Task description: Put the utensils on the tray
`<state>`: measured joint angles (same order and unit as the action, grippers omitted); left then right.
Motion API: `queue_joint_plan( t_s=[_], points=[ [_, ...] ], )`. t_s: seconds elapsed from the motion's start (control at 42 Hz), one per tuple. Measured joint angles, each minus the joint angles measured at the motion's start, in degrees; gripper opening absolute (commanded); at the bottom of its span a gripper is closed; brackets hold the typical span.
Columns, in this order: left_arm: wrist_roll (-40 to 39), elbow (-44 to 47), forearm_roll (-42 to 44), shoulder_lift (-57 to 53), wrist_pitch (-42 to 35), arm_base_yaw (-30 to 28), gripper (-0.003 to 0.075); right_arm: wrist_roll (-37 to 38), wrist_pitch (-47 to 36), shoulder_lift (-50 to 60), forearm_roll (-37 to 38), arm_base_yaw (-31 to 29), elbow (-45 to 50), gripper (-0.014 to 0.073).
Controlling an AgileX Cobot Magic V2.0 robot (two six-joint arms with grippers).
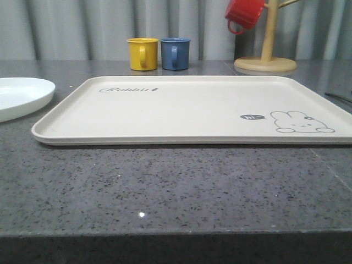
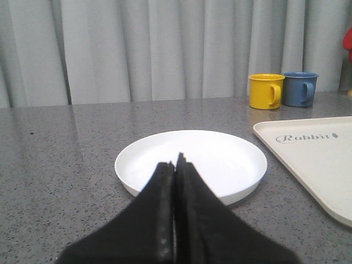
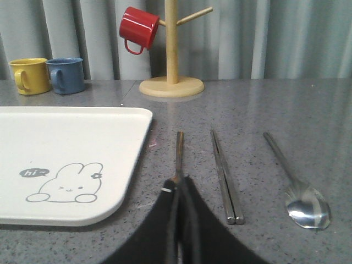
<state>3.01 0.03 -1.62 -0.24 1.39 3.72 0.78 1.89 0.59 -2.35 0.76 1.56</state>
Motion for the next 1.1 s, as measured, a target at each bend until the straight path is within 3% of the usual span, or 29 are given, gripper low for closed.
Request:
queue_joint_plan(
  t_s=[0.929, 1.096],
  points=[
    [0.00, 0.00, 0.00, 0.00, -2.30, 0.00, -0.0020, 0.00, -1.89, 0.00, -0.77, 0.00, 0.00, -0.0113],
    [0.00, -5.63, 0.00, 0.00, 1.76, 0.00, -0.0020, 0.00, 2.56, 0.00, -1.88, 0.00, -6.59, -0.0113]
  ],
)
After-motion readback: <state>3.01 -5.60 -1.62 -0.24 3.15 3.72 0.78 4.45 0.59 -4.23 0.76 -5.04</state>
